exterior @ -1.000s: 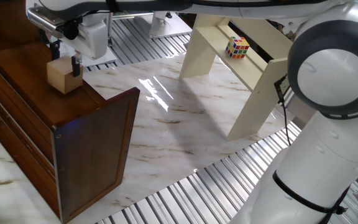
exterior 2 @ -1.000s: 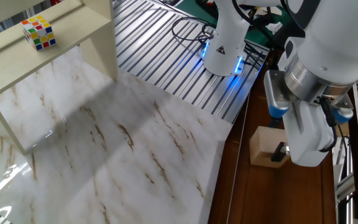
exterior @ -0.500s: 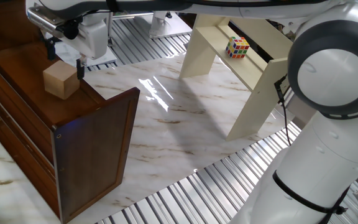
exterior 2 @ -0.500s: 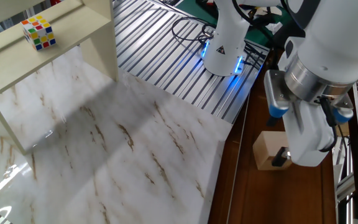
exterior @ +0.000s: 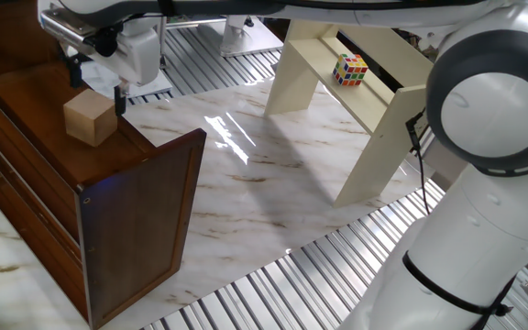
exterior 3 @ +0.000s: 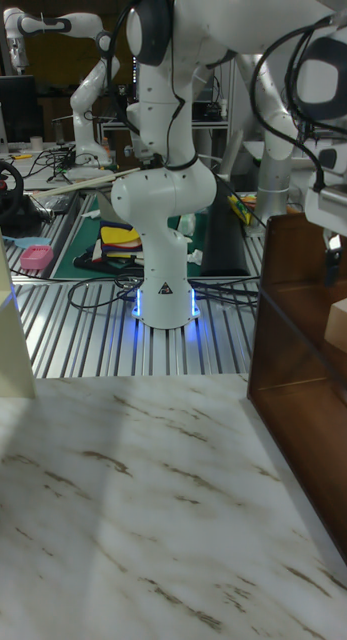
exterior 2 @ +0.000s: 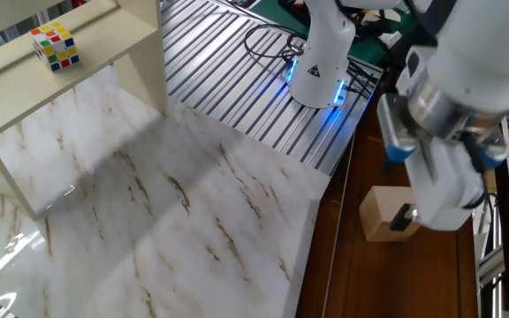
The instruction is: Put the object on the shelf
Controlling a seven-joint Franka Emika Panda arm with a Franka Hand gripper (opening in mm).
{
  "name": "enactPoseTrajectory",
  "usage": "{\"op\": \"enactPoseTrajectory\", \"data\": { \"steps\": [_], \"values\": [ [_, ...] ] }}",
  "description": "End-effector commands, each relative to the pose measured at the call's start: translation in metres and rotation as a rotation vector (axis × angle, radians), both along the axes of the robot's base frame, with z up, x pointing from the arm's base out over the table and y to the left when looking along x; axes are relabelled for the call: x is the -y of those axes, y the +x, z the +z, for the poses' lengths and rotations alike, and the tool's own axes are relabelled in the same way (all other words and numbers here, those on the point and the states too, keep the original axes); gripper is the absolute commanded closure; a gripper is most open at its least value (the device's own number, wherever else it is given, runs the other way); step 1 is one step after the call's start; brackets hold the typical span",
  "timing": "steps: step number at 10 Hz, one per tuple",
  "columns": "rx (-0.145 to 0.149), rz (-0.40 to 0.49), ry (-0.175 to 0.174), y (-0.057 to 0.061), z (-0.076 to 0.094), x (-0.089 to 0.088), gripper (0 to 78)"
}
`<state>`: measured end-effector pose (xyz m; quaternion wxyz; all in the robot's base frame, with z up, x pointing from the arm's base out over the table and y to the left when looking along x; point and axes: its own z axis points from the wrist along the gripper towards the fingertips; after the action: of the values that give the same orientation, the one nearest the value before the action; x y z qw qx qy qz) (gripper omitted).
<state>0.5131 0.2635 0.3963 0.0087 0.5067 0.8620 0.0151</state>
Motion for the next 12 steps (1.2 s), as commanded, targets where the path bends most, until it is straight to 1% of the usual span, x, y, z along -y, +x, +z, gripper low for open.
{"op": "enactPoseTrajectory", "data": {
  "steps": [1, 2, 4, 5, 6, 7, 8, 9, 12],
  "values": [
    [0.001, 0.090, -0.016, -0.005, 0.014, 0.003, 0.1],
    [0.001, 0.135, -0.033, -0.005, 0.019, 0.005, 0.1],
    [0.000, 0.217, -0.034, -0.004, 0.030, 0.013, 0.1],
    [0.001, 0.260, -0.031, -0.001, 0.036, 0.022, 0.1],
    [0.000, 0.286, -0.032, 0.000, 0.038, 0.028, 0.1],
    [0.001, 0.361, -0.034, 0.007, 0.042, 0.045, 0.1],
    [0.000, 0.378, -0.035, 0.009, 0.043, 0.050, 0.1],
    [-0.002, 0.432, -0.039, 0.014, 0.044, 0.065, 0.1],
    [-0.005, 0.527, -0.043, 0.024, 0.042, 0.092, 0.1]
  ]
}}
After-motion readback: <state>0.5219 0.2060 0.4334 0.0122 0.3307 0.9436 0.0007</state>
